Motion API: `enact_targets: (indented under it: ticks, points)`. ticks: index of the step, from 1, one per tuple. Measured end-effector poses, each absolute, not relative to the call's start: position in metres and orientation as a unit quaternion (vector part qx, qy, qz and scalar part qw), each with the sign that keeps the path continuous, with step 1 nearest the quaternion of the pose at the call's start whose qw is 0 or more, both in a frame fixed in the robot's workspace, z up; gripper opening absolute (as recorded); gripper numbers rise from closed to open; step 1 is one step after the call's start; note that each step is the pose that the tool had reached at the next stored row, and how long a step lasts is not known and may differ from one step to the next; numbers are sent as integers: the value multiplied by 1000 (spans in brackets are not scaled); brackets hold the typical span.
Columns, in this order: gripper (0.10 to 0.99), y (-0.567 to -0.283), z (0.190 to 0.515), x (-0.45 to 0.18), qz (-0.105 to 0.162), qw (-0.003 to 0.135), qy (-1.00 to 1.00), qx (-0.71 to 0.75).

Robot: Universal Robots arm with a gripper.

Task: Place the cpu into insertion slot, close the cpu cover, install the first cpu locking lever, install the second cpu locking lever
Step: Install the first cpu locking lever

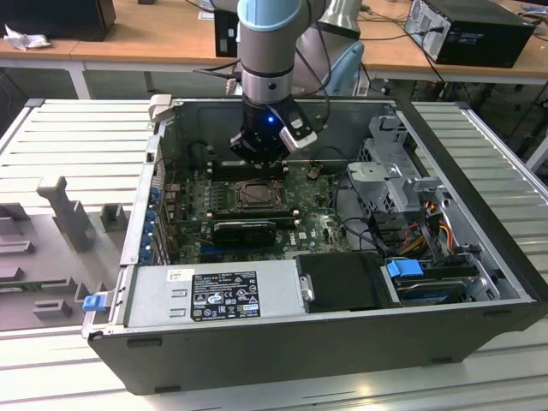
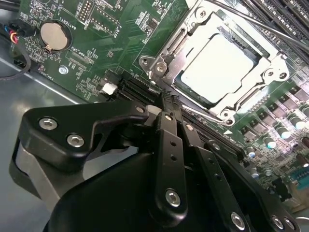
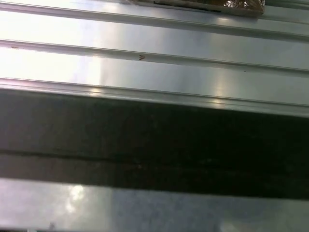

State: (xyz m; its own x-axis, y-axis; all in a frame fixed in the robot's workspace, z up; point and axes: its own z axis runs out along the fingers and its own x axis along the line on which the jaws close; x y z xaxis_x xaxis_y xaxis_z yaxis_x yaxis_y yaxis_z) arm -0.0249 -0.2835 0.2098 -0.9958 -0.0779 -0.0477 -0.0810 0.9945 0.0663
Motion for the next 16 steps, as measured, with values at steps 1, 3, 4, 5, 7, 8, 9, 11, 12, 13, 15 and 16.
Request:
enact_targets:
  ticks: [1, 3, 4, 5, 7, 8, 9, 11, 12, 13, 15, 16]
  points:
    - [106, -283, 208, -25, 32, 22, 998, -40]
    - [106, -283, 207, -25, 30, 22, 998, -40]
    - [106, -283, 206, -25, 27, 22, 999, -40]
    - [106, -283, 206, -25, 25, 22, 999, -40]
    - [106, -283, 203, -24, 19, 22, 999, -40]
    - [106, -283, 202, -23, 17, 22, 999, -40]
    - [106, -283, 201, -23, 16, 22, 999, -40]
    - [106, -283, 201, -22, 16, 22, 999, -40]
    - [106, -282, 203, -22, 16, 22, 999, -40]
    - [106, -282, 210, -22, 16, 22, 999, -40]
    - [106, -282, 224, -22, 16, 22, 999, -40]
    - [106, -283, 224, -22, 16, 22, 999, -40]
